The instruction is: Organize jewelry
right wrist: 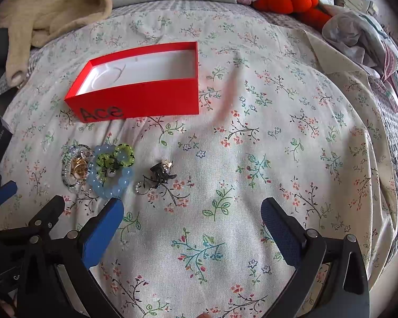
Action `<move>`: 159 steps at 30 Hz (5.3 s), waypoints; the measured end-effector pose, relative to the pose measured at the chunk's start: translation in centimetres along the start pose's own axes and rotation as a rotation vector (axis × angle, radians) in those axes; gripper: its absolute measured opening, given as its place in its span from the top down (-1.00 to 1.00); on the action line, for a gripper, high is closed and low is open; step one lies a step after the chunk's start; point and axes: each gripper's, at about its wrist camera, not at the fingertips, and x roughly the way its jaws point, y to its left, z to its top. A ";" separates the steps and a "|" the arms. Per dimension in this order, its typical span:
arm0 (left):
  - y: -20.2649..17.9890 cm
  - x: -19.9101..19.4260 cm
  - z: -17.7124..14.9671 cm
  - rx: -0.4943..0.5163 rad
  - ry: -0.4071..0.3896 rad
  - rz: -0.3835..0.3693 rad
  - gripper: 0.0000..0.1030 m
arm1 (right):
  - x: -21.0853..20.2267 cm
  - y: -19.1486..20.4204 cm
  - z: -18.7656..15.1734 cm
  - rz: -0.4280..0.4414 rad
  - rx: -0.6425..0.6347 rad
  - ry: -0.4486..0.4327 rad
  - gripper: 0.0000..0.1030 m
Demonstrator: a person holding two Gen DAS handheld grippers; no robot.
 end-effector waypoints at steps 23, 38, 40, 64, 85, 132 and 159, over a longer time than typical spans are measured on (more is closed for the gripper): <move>0.7 0.8 2.1 0.026 0.100 -0.181 -1.00 | -0.3 -1.1 0.8 0.057 0.038 -0.008 -1.00; 3.8 5.2 6.5 -0.065 0.237 -0.379 -0.51 | 1.3 -1.9 5.8 0.257 0.025 0.052 -0.85; 4.0 6.2 6.6 -0.089 0.273 -0.403 -0.38 | 2.3 -1.5 6.0 0.320 0.020 0.101 -0.59; 3.5 8.2 7.7 -0.095 0.272 -0.413 0.96 | 7.0 1.0 6.8 0.474 -0.013 0.276 0.90; 2.8 0.4 10.4 -0.110 0.045 -0.482 0.99 | -1.7 -0.9 8.6 0.527 0.060 -0.006 0.90; 0.2 1.7 11.6 -0.155 -0.074 -0.236 -0.31 | 1.0 -4.7 10.0 0.371 0.138 -0.067 -0.14; 3.7 4.7 5.6 -0.302 0.234 -0.310 0.06 | 2.1 -4.5 3.4 0.199 0.123 0.100 -0.22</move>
